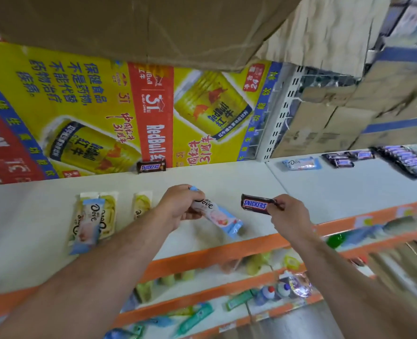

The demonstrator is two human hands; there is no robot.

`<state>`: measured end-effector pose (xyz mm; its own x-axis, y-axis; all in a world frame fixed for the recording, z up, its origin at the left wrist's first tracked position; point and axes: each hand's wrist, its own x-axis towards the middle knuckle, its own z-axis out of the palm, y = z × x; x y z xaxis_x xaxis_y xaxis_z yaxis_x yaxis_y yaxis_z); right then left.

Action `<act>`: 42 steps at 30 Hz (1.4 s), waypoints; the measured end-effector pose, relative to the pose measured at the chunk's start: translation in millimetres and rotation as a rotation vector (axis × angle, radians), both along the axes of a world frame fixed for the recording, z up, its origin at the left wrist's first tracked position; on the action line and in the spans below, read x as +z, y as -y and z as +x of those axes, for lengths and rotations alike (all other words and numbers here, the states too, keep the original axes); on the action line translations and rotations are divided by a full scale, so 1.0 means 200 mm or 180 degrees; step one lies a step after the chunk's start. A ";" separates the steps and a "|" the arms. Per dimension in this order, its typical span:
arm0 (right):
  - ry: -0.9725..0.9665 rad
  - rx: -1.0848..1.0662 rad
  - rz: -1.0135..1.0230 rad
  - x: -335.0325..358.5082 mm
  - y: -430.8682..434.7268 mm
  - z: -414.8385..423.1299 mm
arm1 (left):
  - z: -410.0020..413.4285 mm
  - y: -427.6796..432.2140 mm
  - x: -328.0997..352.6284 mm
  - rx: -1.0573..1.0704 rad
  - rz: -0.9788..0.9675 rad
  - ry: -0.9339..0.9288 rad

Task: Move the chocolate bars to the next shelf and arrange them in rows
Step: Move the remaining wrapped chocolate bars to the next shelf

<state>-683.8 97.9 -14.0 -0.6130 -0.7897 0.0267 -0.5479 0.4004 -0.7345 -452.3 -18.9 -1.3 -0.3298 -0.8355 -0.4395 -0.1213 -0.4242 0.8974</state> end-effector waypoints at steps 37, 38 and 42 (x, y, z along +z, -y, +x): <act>0.0254 -0.0337 0.0074 -0.03 -0.10 -1.96 | -2.05 0.09 -0.09 -0.0245 -0.0178 0.0053; 0.0254 -0.0327 0.0112 -0.04 -0.06 -1.98 | -2.09 0.12 -0.09 -0.0277 -0.0191 0.0049; 0.0207 -0.0213 0.0206 -0.08 0.10 -2.09 | -2.16 0.23 -0.10 -0.0391 -0.0279 0.0104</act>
<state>-1101.5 78.8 -30.6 -0.6631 -0.7457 -0.0646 -0.4703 0.4823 -0.7391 -885.3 -64.3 -20.4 -0.4185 -0.8254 -0.3788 -0.1971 -0.3246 0.9251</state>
